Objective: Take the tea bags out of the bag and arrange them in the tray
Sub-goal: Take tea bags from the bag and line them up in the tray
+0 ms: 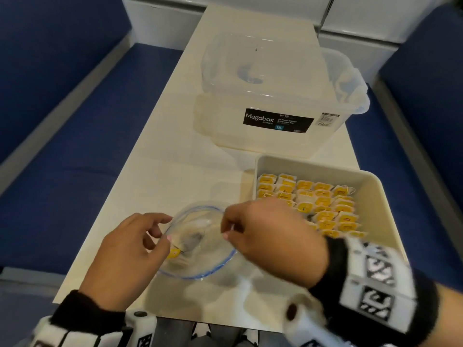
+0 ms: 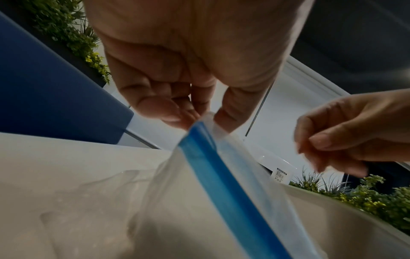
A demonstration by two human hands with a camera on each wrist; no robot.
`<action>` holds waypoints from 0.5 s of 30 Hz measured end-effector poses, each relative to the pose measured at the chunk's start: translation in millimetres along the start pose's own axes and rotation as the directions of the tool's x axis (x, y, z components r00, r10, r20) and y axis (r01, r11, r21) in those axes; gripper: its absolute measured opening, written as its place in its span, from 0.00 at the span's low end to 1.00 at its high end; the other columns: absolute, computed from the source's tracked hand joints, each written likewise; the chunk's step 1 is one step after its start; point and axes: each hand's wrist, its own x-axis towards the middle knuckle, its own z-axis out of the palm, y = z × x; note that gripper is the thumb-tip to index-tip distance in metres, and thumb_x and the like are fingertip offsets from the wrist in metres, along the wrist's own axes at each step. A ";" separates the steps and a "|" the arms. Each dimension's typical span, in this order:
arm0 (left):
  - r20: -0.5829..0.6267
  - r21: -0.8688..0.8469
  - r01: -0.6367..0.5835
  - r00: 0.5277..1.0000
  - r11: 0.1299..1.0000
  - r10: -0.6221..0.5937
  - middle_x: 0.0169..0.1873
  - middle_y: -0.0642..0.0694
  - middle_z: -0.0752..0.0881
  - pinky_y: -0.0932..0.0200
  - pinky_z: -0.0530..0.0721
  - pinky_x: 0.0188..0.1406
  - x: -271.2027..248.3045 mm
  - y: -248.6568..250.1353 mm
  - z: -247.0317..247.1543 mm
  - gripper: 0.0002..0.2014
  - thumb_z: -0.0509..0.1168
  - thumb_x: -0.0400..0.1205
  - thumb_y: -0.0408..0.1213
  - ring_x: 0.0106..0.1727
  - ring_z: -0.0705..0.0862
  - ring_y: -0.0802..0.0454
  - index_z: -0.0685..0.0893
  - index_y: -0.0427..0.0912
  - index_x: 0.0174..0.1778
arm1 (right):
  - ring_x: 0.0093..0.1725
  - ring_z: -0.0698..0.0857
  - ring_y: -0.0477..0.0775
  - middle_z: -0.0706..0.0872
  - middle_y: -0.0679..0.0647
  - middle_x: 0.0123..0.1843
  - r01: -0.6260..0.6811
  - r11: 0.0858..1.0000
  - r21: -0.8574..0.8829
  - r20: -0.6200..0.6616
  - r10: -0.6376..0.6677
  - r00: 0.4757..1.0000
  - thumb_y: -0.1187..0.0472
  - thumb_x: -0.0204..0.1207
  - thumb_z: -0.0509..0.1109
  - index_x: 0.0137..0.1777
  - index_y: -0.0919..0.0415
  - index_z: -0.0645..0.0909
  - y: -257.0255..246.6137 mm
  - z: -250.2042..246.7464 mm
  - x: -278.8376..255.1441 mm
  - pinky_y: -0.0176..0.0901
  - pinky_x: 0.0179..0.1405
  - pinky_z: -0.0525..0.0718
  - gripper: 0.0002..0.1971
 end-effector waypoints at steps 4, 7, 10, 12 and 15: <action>-0.017 -0.034 -0.008 1.000 0.999 0.008 0.35 0.56 0.80 0.76 0.73 0.32 1.5 -5.5 2.3 0.15 0.68 0.76 0.32 0.35 0.82 0.62 0.82 0.61 0.48 | 0.56 0.82 0.63 0.84 0.60 0.56 -0.003 1.000 0.004 0.115 0.002 0.993 0.63 0.79 0.61 0.61 0.61 0.82 -22.8 66.2 27.2 0.49 0.53 0.77 0.14; -0.014 -0.049 -0.032 0.999 0.998 0.031 0.35 0.55 0.80 0.79 0.74 0.36 1.8 -6.8 2.8 0.14 0.68 0.77 0.32 0.37 0.81 0.63 0.81 0.60 0.48 | 0.53 0.81 0.66 0.81 0.63 0.55 -0.024 0.999 0.030 0.135 0.020 0.991 0.57 0.78 0.65 0.61 0.65 0.79 -37.9 89.4 38.6 0.48 0.44 0.74 0.16; -0.008 -0.053 -0.050 0.999 0.997 0.049 0.35 0.56 0.79 0.79 0.74 0.36 0.5 -6.0 3.0 0.13 0.67 0.78 0.33 0.36 0.82 0.62 0.81 0.59 0.49 | 0.52 0.80 0.66 0.79 0.64 0.56 -0.021 1.000 -0.005 0.134 0.022 0.991 0.55 0.76 0.67 0.59 0.66 0.77 -44.5 98.2 43.4 0.48 0.40 0.70 0.16; 0.002 -0.059 -0.052 0.999 0.997 0.052 0.36 0.57 0.79 0.78 0.75 0.34 -0.1 -6.1 3.4 0.13 0.67 0.78 0.34 0.36 0.81 0.63 0.81 0.59 0.50 | 0.52 0.81 0.66 0.80 0.64 0.53 0.001 0.998 -0.065 0.139 0.008 0.990 0.60 0.76 0.66 0.54 0.66 0.79 -42.7 101.7 46.3 0.49 0.41 0.72 0.11; 0.013 -0.069 -0.042 0.999 0.997 0.043 0.38 0.57 0.80 0.73 0.76 0.35 0.9 -9.4 2.8 0.13 0.66 0.79 0.35 0.37 0.81 0.63 0.80 0.61 0.51 | 0.51 0.82 0.66 0.83 0.62 0.50 -0.017 0.997 -0.081 0.121 0.027 0.992 0.63 0.78 0.63 0.51 0.65 0.82 -33.9 105.6 49.5 0.48 0.41 0.73 0.08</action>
